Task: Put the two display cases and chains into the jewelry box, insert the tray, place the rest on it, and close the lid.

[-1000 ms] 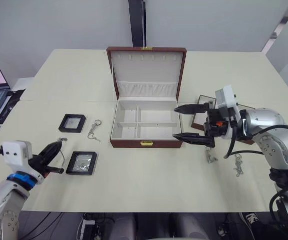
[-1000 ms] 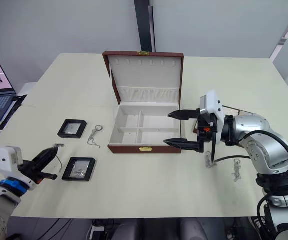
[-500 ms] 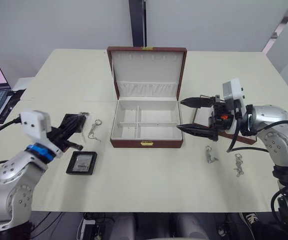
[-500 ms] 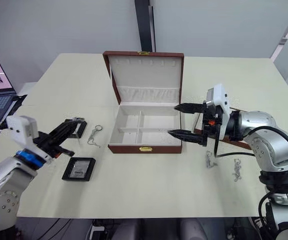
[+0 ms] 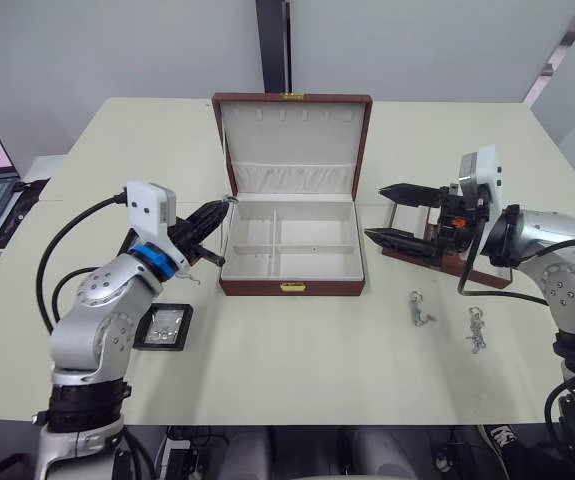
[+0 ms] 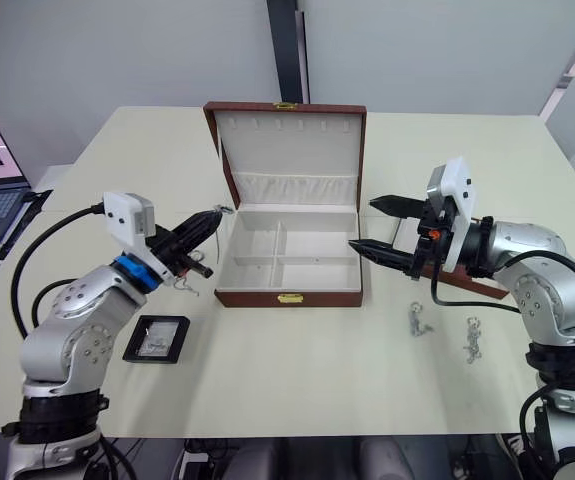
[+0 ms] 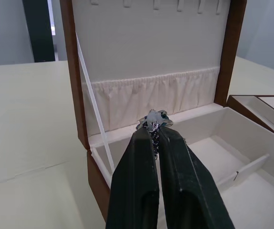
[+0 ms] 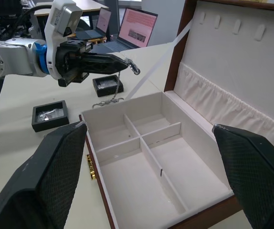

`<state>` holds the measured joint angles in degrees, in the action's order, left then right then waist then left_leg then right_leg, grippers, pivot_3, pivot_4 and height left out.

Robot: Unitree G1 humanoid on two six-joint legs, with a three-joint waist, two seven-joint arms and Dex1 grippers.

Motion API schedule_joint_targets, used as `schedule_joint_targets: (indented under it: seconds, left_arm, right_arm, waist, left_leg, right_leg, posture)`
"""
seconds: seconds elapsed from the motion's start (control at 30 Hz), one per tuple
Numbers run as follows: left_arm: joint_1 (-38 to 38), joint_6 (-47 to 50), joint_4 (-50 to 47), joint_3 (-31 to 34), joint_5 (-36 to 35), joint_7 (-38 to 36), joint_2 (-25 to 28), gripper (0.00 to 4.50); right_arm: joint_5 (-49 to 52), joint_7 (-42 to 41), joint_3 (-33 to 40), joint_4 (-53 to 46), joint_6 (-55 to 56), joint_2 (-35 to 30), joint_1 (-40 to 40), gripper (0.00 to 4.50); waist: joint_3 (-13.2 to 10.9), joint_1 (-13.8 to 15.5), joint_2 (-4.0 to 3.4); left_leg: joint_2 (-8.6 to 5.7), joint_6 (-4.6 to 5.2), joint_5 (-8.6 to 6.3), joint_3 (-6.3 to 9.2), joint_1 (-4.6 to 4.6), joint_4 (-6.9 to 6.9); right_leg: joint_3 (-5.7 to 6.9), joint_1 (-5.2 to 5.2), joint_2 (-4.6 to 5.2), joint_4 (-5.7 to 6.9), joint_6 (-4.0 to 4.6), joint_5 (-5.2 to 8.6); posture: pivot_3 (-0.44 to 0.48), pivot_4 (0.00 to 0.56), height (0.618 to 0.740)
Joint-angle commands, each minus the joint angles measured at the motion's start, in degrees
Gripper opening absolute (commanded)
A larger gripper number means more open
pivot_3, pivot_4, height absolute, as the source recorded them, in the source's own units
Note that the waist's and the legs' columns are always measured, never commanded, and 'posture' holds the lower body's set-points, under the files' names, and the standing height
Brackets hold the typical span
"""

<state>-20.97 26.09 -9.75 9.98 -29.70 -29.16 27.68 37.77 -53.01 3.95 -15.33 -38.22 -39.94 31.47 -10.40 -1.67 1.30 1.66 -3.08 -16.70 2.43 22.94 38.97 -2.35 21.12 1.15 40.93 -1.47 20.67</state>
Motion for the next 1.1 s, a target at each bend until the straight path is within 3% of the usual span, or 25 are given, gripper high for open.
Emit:
schedule_joint_targets:
  seconds: [0.03, 0.37, 1.03, 1.1]
  left_arm:
    - [-3.1, -3.5, 3.0, -2.0, 2.6, -1.4, -1.1, 0.02]
    - [-9.9, -9.1, 14.8, -4.1, 7.2, -3.6, -3.7, 0.02]
    - [-8.3, -9.3, 15.5, -4.0, 8.6, -3.7, -5.0, 0.02]
    - [-8.1, -9.1, 15.2, -4.0, 8.4, -3.5, -5.2, 0.54]
  right_arm:
    - [1.0, 1.3, 2.1, -3.0, 0.2, -0.1, -0.6, 4.50]
    - [0.9, 3.4, 2.7, -4.9, 0.3, -0.3, -2.4, 4.50]
    - [0.1, 3.6, 2.3, -4.8, 0.8, 0.0, -3.4, 4.50]
    - [0.0, 3.6, 2.2, -4.7, 0.8, 0.0, -3.3, 4.50]
  waist:
    - [0.0, 0.0, 0.00]
    - [0.0, -0.1, 0.01]
    - [0.0, -0.1, 0.01]
    - [0.0, -0.1, 0.01]
  left_leg:
    - [0.00, 0.00, 0.00, -0.01, 0.00, 0.00]
    - [0.00, 0.00, 0.00, -0.07, 0.00, 0.01]
    - [-0.01, -0.01, 0.01, -0.06, 0.00, 0.02]
    - [-0.01, -0.01, 0.01, -0.06, 0.00, 0.02]
  right_leg:
    - [0.00, -0.01, 0.00, 0.00, 0.00, 0.00]
    - [0.01, 0.02, 0.00, 0.00, 0.00, 0.00]
    - [-0.01, 0.02, 0.00, 0.01, 0.00, 0.00]
    - [-0.01, 0.01, 0.00, 0.00, 0.00, 0.00]
  posture:
    - [0.000, 0.150, 0.740]
    - [0.000, 0.150, 0.740]
    - [0.000, 0.150, 0.740]
    - [0.000, 0.150, 0.740]
